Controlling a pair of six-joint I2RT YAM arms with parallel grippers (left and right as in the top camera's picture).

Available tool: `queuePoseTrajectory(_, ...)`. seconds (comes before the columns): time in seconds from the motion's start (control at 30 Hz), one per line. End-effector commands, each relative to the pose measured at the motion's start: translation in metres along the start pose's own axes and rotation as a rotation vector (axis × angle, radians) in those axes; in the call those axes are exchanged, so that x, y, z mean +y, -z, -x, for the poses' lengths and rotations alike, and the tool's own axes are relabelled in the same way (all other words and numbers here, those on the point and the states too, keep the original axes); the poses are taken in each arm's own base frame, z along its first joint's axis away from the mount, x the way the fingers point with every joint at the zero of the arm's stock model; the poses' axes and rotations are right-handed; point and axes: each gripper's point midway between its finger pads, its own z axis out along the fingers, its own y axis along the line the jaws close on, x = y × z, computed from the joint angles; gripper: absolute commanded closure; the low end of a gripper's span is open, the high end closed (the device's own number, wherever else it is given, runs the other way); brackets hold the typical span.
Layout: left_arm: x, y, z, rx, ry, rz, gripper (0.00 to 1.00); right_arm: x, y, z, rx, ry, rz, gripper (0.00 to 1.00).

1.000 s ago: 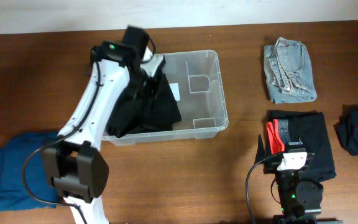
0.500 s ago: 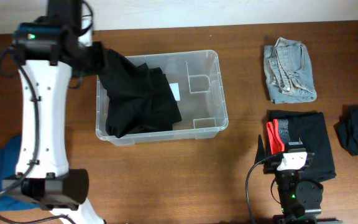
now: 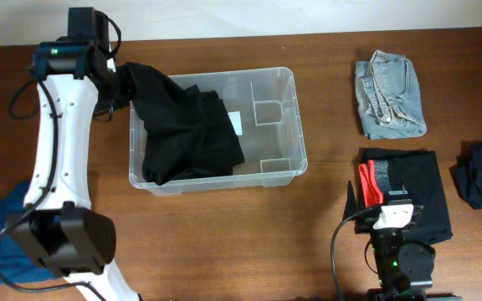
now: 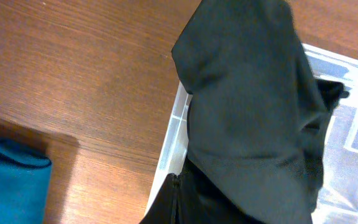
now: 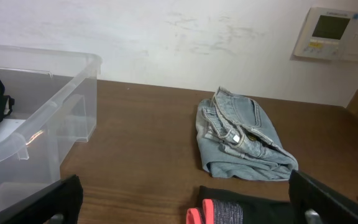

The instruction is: Pack container

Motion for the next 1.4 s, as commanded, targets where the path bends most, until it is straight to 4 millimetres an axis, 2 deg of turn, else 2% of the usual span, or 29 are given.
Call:
queuePoseTrajectory(0.0,0.001,-0.025,-0.003,0.053,0.016,0.016,0.99,-0.002,0.000,-0.002,0.002,0.002,-0.011,0.02)
queuePoseTrajectory(0.17,-0.001,-0.046,0.002,0.058,0.016,0.020,1.00,-0.002,0.000,-0.002,0.002,0.003,-0.011,0.02)
queuePoseTrajectory(0.5,-0.026,-0.065,0.009,0.061,-0.002,-0.096,0.99,-0.002,0.000,-0.002,0.002,0.002,-0.011,0.02)
queuePoseTrajectory(0.7,-0.032,-0.087,0.003,0.099,-0.016,-0.087,0.99,-0.002,0.000,-0.002,0.002,0.002,-0.011,0.02)
queuePoseTrajectory(0.83,-0.036,-0.090,0.008,0.081,-0.033,-0.101,0.99,-0.002,0.000,-0.002,0.002,0.002,-0.011,0.02)
queuePoseTrajectory(0.97,-0.054,-0.088,0.013,0.051,-0.099,-0.177,0.99,-0.002,0.000,-0.002,0.002,0.002,-0.011,0.02)
queuePoseTrajectory(1.1,-0.071,-0.087,0.009,0.047,-0.144,-0.209,0.99,-0.002,0.000,-0.002,0.002,0.002,-0.011,0.02)
queuePoseTrajectory(1.37,-0.117,-0.088,-0.017,0.074,-0.282,-0.240,0.99,-0.002,0.000,-0.002,0.002,0.002,-0.011,0.02)
